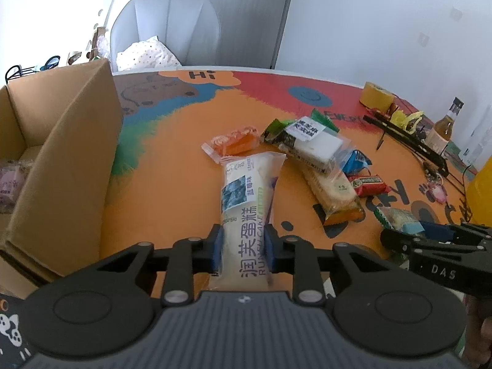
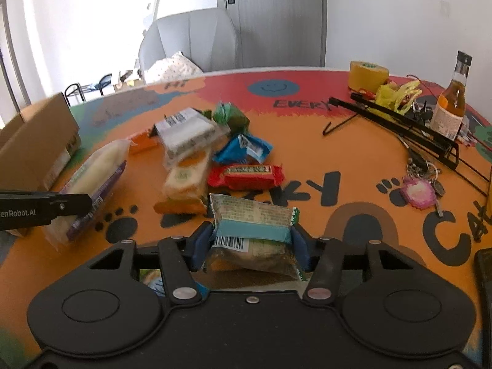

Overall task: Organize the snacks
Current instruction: 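Carry both packets over the cardboard box and open both tools to drop them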

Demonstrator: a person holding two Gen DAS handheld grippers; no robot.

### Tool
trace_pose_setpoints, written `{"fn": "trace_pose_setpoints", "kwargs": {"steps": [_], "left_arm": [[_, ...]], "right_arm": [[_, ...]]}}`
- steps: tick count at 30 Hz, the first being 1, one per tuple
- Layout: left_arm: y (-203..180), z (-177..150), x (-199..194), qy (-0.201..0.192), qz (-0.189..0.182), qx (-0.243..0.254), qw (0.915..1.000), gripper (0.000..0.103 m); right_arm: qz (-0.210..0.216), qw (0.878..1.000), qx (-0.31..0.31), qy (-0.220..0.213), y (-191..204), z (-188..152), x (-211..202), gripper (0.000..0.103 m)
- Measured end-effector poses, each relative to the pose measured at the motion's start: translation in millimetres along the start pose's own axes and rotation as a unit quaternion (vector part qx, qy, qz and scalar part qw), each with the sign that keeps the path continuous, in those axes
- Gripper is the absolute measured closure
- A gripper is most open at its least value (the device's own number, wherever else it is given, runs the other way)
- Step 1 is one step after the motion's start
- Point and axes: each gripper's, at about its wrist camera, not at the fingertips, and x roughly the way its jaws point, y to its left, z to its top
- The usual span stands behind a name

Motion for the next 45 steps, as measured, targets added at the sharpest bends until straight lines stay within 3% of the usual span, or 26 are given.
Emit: {"fn": "trace_pose_setpoints", "kwargs": {"steps": [18,31,45], "left_arm": [[13,24,-49,-0.060,0.003,-0.004,0.9982,0.077],[46,46,-91,-0.112,0.033,-0.019,0.9930,0.077],[89,50,-116,-0.132,0.069,-0.049,0.9876,0.077]], "right_arm": [[0.060,0.997,-0.008,-0.058,36,38,-19,0.051],[0.100,0.991,-0.033,-0.087,81,63,-28,0.051],[0.140,0.984,-0.060,-0.092,140,85,-27,0.051]]}}
